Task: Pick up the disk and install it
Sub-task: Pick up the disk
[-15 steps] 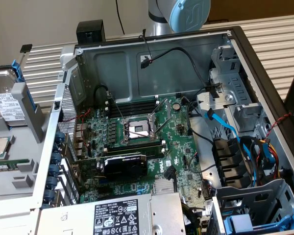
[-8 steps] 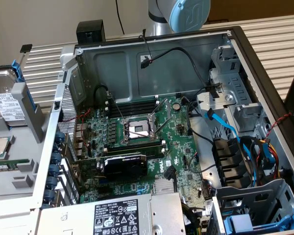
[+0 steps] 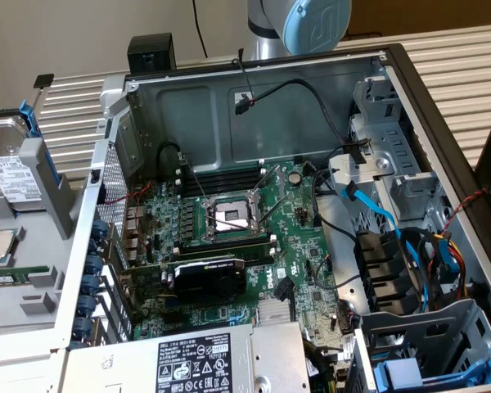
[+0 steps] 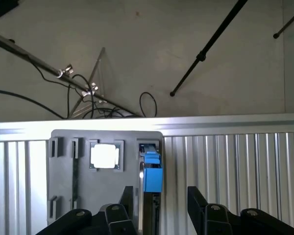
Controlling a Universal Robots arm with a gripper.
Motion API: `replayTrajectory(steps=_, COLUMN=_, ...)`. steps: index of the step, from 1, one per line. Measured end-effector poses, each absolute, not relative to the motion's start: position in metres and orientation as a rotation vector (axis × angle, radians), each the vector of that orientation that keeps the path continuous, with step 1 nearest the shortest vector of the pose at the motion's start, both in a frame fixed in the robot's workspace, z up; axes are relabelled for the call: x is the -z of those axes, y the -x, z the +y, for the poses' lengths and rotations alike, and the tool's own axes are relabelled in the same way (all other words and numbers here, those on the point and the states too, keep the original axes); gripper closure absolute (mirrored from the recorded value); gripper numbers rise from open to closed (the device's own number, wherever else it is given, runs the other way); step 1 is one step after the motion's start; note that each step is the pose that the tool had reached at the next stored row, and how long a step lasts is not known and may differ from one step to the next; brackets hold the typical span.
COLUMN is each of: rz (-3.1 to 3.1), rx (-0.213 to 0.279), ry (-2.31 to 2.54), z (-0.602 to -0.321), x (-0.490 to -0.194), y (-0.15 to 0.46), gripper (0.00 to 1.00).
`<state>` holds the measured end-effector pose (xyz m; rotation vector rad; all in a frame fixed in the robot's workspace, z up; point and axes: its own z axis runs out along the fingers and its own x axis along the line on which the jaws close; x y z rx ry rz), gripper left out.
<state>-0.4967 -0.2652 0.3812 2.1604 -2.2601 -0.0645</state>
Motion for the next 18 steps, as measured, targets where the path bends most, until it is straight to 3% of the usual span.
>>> replayTrajectory(steps=18, rz=-2.259, rx=0.067, ry=-2.159, z=-0.279, x=-0.358, y=0.493, gripper=0.44)
